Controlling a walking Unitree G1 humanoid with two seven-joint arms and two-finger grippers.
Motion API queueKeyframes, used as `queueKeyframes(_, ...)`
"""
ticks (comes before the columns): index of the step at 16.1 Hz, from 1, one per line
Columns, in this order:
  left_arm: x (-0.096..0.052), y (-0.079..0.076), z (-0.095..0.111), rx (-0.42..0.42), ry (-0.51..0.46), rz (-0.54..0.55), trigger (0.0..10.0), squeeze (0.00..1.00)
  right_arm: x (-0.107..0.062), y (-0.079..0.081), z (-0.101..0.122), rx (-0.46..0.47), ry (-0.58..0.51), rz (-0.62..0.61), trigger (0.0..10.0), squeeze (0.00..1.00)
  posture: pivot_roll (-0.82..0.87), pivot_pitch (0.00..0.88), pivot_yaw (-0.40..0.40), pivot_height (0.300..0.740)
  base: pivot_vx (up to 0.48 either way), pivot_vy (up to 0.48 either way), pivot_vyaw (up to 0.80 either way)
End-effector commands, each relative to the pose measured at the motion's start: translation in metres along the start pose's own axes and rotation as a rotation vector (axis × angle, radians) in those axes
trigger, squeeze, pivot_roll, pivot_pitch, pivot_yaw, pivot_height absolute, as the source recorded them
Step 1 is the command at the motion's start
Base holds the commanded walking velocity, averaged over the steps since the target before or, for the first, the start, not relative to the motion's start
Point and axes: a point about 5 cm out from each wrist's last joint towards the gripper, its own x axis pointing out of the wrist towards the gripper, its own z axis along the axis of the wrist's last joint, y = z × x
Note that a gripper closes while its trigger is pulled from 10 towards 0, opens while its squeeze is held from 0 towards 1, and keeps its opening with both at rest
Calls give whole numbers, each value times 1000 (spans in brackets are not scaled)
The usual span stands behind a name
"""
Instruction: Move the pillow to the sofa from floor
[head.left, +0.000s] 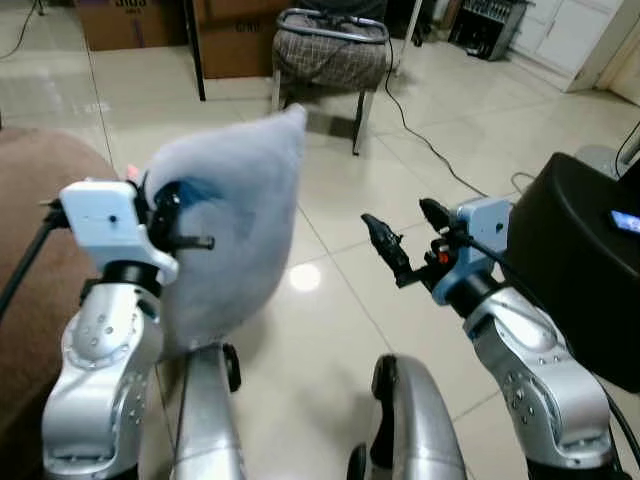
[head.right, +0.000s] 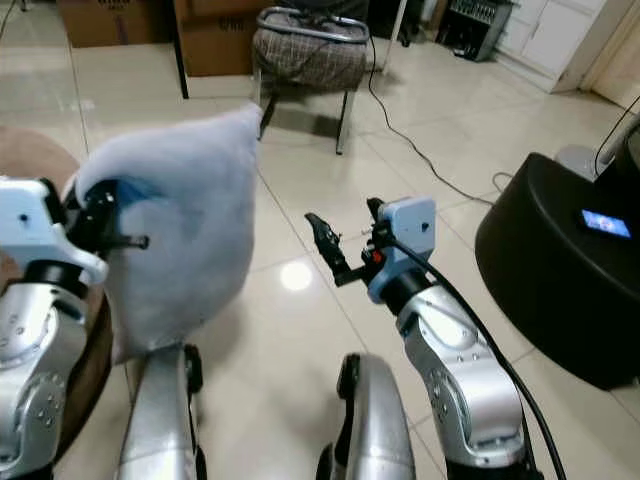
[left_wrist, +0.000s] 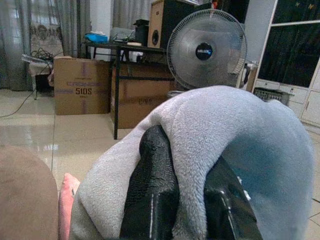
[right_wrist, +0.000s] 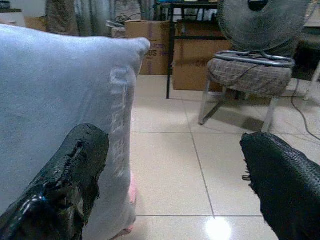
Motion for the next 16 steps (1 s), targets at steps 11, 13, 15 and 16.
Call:
queueKeyframes(11, -1, 7, -14, 159, 46, 80, 10000, 0, 12, -13, 10, -42, 3, -46, 10000, 0, 93, 0, -126, 665, 0, 0, 0)
queueKeyframes(13, -1, 5, -13, 157, 43, 77, 10000, 0, 12, -14, 9, -48, 6, -48, 10000, 0, 91, 0, -122, 685, 0, 0, 0)
queueKeyframes(15, 1, 4, -12, 154, 34, 76, 10000, 0, 12, -15, 9, -51, 7, -53, 10000, 0, 91, 0, -122, 705, 0, 0, 0)
queueKeyframes(16, 2, 4, -11, 147, 28, 71, 10000, 0, 12, -15, 9, -51, 8, -55, 10000, 0, 91, 0, -122, 715, 0, 0, 0)
